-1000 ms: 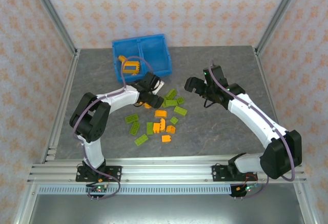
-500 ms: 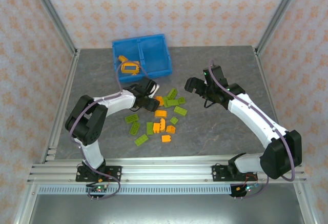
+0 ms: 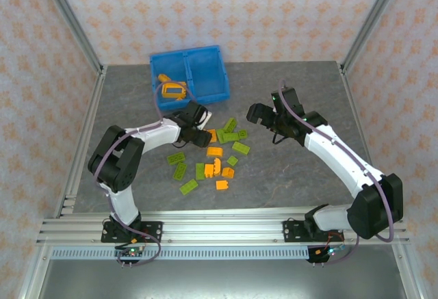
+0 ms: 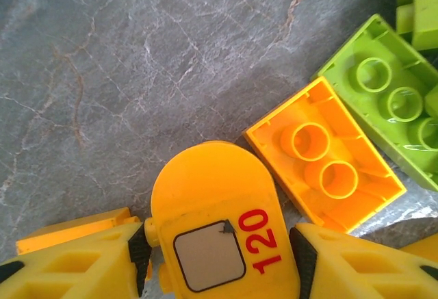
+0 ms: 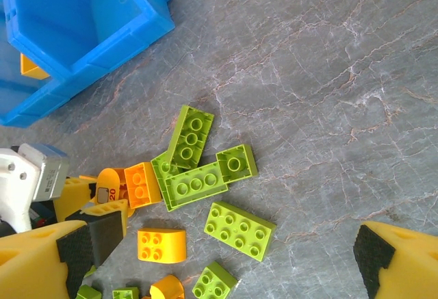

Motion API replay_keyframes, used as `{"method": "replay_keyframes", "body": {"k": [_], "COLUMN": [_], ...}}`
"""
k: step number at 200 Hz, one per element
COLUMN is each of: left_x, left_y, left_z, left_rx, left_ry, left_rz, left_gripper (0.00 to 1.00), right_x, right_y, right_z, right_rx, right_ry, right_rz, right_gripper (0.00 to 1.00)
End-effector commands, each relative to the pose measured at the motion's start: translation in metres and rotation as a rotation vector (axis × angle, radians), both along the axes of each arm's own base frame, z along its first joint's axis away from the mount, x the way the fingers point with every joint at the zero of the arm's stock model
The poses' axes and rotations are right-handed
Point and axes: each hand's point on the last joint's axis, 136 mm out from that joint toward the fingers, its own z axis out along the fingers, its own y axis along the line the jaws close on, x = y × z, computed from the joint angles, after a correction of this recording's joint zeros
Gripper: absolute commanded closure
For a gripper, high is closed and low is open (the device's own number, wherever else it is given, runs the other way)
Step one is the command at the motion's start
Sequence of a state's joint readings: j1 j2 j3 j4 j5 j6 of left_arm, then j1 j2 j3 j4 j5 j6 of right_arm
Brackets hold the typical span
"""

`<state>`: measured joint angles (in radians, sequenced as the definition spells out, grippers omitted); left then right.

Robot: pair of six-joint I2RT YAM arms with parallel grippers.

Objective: Sort the legos into containers by color

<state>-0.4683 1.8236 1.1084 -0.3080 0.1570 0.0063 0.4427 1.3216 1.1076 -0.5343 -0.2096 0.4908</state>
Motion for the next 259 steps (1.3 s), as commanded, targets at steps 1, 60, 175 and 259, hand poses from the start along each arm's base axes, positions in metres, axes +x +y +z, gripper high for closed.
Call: {"method": "replay_keyframes", "body": {"k": [1, 60, 175, 259], "left_x": [-0.003, 0.002, 0.109, 0.235], "left_y": [0.010, 0.004, 0.125, 0.161], "left_z": [-0.012, 0.010, 0.157, 0.129], "left_rx": [0.032, -0.050, 0.065, -0.011], "left_ry": [0.055, -0.014, -0.368, -0.348], "left_rz": [0.043, 0.077, 0.582, 0.789], "left_gripper": [0.43, 0.60, 0.71, 0.64], "right_x": [-0.002, -0.003, -0.006, -0.018], "right_y": [-0.001, -0.001, 0.003, -0.010], "right_z": [0.002, 0.004, 0.011, 0.019], "right_rx": [-0.003, 0.000, 0.025, -0.005], "right_ry": [0.002, 0.002, -0.021, -0.042], "right_rz": [-0.009, -0.011, -0.001, -0.022], "right_gripper": [0.01, 0.01, 0.01, 0.01]}}
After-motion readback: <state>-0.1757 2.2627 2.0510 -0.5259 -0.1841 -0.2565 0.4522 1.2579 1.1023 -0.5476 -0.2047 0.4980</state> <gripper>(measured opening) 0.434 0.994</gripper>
